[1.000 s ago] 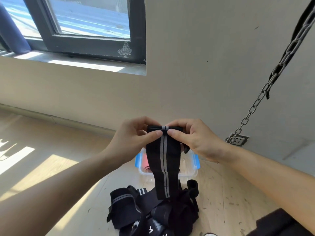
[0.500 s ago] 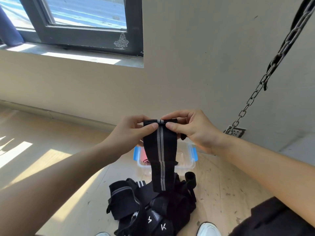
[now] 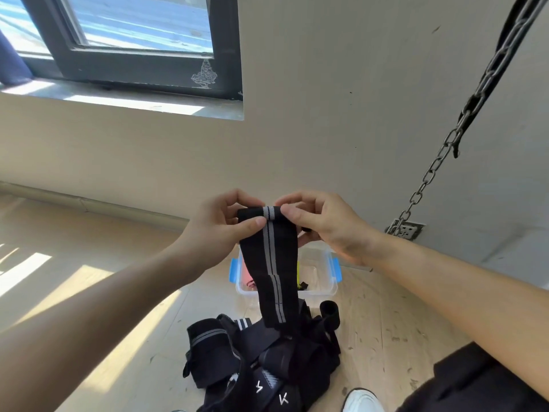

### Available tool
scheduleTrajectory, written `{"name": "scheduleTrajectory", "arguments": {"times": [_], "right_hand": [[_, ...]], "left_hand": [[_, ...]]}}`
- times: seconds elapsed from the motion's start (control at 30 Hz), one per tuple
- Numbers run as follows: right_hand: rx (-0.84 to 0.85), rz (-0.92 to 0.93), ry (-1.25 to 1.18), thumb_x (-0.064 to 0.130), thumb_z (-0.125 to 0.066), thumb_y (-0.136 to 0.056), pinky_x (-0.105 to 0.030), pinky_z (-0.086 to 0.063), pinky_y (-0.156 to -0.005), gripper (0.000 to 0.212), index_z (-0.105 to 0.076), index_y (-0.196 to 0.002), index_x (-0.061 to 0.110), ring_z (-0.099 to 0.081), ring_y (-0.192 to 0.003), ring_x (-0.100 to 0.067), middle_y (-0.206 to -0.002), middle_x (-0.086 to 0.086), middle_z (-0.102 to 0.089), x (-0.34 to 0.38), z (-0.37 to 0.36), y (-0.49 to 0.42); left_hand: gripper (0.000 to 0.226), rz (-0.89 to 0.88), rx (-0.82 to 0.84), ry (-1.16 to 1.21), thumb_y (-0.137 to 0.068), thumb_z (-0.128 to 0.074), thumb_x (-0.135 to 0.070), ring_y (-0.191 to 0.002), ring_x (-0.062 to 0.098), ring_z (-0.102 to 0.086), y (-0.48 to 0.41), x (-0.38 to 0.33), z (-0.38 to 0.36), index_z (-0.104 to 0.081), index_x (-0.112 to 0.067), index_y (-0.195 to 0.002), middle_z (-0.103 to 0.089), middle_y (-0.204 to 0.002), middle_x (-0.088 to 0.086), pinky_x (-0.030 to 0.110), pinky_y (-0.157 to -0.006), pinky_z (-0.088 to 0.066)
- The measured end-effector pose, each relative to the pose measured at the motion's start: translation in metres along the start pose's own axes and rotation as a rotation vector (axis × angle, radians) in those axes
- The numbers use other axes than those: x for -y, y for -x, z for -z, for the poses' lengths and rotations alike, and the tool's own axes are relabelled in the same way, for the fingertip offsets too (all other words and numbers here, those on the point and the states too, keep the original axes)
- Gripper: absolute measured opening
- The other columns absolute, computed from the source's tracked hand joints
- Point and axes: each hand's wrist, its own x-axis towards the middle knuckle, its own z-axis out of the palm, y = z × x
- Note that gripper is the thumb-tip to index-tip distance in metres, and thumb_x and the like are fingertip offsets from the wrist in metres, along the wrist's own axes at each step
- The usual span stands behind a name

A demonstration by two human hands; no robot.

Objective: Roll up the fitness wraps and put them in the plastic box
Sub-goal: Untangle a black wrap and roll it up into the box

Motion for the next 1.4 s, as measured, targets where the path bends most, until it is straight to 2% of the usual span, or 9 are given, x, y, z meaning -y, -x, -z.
{"name": "scheduleTrajectory", "arguments": {"times": [0.13, 0.3, 0.47, 0.67, 0.87, 0.97, 1.1, 1.3, 1.4], "right_hand": [[0.019, -0.016, -0.029, 0.011, -0.063, -0.098, -0.037, -0.062, -0.073, 0.018, -0.069, -0.113, 0.004, -0.071, -0.084, -0.028, -0.102, -0.021, -0.073, -0.002, -0.001, -0.001], [-0.049, 0.056, -0.053, -0.001, -0.065, -0.093, -0.031, -0.061, -0.073, 0.015, -0.069, -0.108, 0.002, -0.072, -0.086, -0.025, -0.096, -0.017, -0.072, -0.002, -0.003, 0.001], [-0.13, 0.143, 0.005, -0.004, -0.069, -0.09, -0.033, -0.062, -0.078, 0.016, -0.072, -0.105, 0.001, -0.073, -0.086, -0.022, -0.096, -0.018, -0.073, -0.003, -0.003, 0.001], [-0.136, 0.216, 0.138, -0.007, -0.074, -0.085, -0.027, -0.059, -0.082, 0.016, -0.075, -0.096, 0.005, -0.072, -0.083, -0.017, -0.089, -0.012, -0.076, -0.007, -0.004, 0.001], [-0.056, 0.151, 0.225, 0.008, -0.078, -0.086, -0.024, -0.056, -0.07, 0.016, -0.074, -0.099, 0.015, -0.065, -0.072, -0.009, -0.081, 0.009, -0.071, -0.005, -0.001, 0.002], [-0.071, 0.082, 0.133, 0.023, -0.068, -0.095, -0.034, -0.059, -0.066, 0.019, -0.071, -0.11, 0.012, -0.068, -0.077, -0.018, -0.095, -0.004, -0.073, -0.002, 0.0, 0.001], [0.014, 0.013, 0.096, 0.034, -0.054, -0.102, -0.031, -0.055, -0.057, 0.033, -0.07, -0.115, 0.008, -0.067, -0.078, -0.018, -0.096, -0.009, -0.073, 0.001, -0.001, 0.003], [0.0, 0.063, 0.039, 0.014, -0.063, -0.098, -0.031, -0.058, -0.057, 0.021, -0.071, -0.116, 0.007, -0.072, -0.092, -0.021, -0.101, -0.017, -0.073, 0.0, -0.005, 0.004], [-0.028, 0.09, 0.006, 0.008, -0.065, -0.096, -0.03, -0.058, -0.059, 0.02, -0.071, -0.115, 0.007, -0.072, -0.089, -0.02, -0.102, -0.021, -0.072, 0.0, -0.006, 0.004]], "left_hand": [[0.015, -0.077, 0.004, -0.062, -0.091, -0.072, -0.001, -0.08, 0.022, -0.072, 0.001, 0.004, 0.002, -0.068, -0.009, -0.102, -0.076, -0.091, 0.012, 0.033, -0.075, -0.062], [0.015, 0.074, 0.074, -0.045, -0.094, -0.072, -0.015, -0.089, 0.016, -0.074, 0.0, 0.003, 0.005, -0.071, -0.019, -0.109, -0.079, -0.097, 0.0, 0.027, -0.077, -0.056], [0.024, 0.133, 0.183, -0.077, -0.101, -0.059, -0.035, -0.104, 0.027, -0.072, 0.003, 0.001, 0.007, -0.074, -0.027, -0.118, -0.078, -0.109, 0.002, 0.04, -0.095, -0.054], [0.032, 0.125, 0.103, -0.034, -0.101, -0.061, -0.033, -0.077, 0.018, -0.063, 0.002, 0.0, 0.0, -0.073, -0.003, -0.103, -0.069, -0.083, 0.005, 0.037, -0.076, -0.049], [0.011, 0.079, 0.071, 0.016, -0.096, -0.068, -0.015, -0.077, 0.015, -0.069, 0.002, 0.001, 0.002, -0.074, -0.01, -0.104, -0.076, -0.087, 0.007, 0.023, -0.067, -0.053], [0.011, 0.032, 0.042, 0.042, -0.094, -0.069, -0.008, -0.078, 0.016, -0.071, 0.001, -0.002, 0.004, -0.071, -0.009, -0.105, -0.077, -0.093, 0.013, 0.021, -0.064, -0.055], [0.017, -0.041, 0.043, 0.037, -0.09, -0.072, 0.0, -0.081, 0.021, -0.074, 0.001, -0.006, 0.009, -0.07, -0.01, -0.104, -0.076, -0.094, 0.016, 0.024, -0.07, -0.058], [0.025, -0.063, 0.037, -0.011, -0.086, -0.073, 0.008, -0.079, 0.019, -0.072, 0.002, -0.005, 0.009, -0.07, -0.011, -0.101, -0.074, -0.088, 0.011, 0.026, -0.074, -0.059], [0.016, 0.031, 0.081, -0.098, -0.092, -0.072, -0.006, -0.087, 0.016, -0.069, 0.001, -0.005, 0.009, -0.072, -0.015, -0.105, -0.075, -0.097, 0.011, 0.025, -0.073, -0.054]]}}
